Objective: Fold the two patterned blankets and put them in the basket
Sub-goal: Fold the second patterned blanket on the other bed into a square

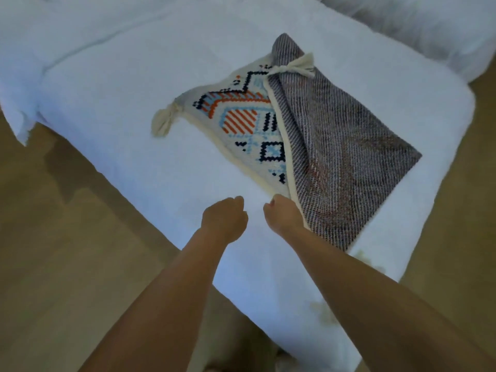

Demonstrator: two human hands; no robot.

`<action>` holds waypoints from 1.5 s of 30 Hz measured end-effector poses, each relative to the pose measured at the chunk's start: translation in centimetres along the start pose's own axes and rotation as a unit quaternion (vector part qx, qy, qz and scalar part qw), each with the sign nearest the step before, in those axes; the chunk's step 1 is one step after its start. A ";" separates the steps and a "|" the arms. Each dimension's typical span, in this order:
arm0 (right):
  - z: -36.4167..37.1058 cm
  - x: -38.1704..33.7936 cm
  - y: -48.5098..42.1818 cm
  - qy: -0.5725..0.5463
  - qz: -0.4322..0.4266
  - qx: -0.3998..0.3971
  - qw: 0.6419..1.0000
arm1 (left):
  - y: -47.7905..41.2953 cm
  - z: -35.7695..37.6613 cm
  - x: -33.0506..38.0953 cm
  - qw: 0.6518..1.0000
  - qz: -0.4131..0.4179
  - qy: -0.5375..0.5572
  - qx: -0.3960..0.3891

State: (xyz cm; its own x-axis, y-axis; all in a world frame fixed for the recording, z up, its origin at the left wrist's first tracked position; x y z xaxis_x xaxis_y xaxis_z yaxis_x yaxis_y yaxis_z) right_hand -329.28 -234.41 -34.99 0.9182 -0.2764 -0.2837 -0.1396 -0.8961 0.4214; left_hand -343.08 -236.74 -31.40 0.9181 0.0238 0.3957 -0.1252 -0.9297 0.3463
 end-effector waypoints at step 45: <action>-7.6 -9.5 -40.4 -0.047 0.232 0.178 0.955 | -56.5 -9.6 4.8 0.952 0.289 -0.099 0.014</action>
State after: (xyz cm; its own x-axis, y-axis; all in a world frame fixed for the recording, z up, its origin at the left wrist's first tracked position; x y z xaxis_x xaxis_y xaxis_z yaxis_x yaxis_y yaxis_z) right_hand -329.56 -192.89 -42.78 0.6921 -0.6874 -0.2199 -0.6557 -0.7262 0.2064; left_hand -335.21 -180.54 -40.88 0.7517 -0.5629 0.3438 -0.6242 -0.7754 0.0953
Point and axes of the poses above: each hand's wrist, its own y-axis away from the middle knuckle, its own z-axis out of the palm, x = y × z, the point moved 6 cm from there along -y, towards the middle knuckle, and after that the axes turned 5 degrees about y, right-handed, at the moved point
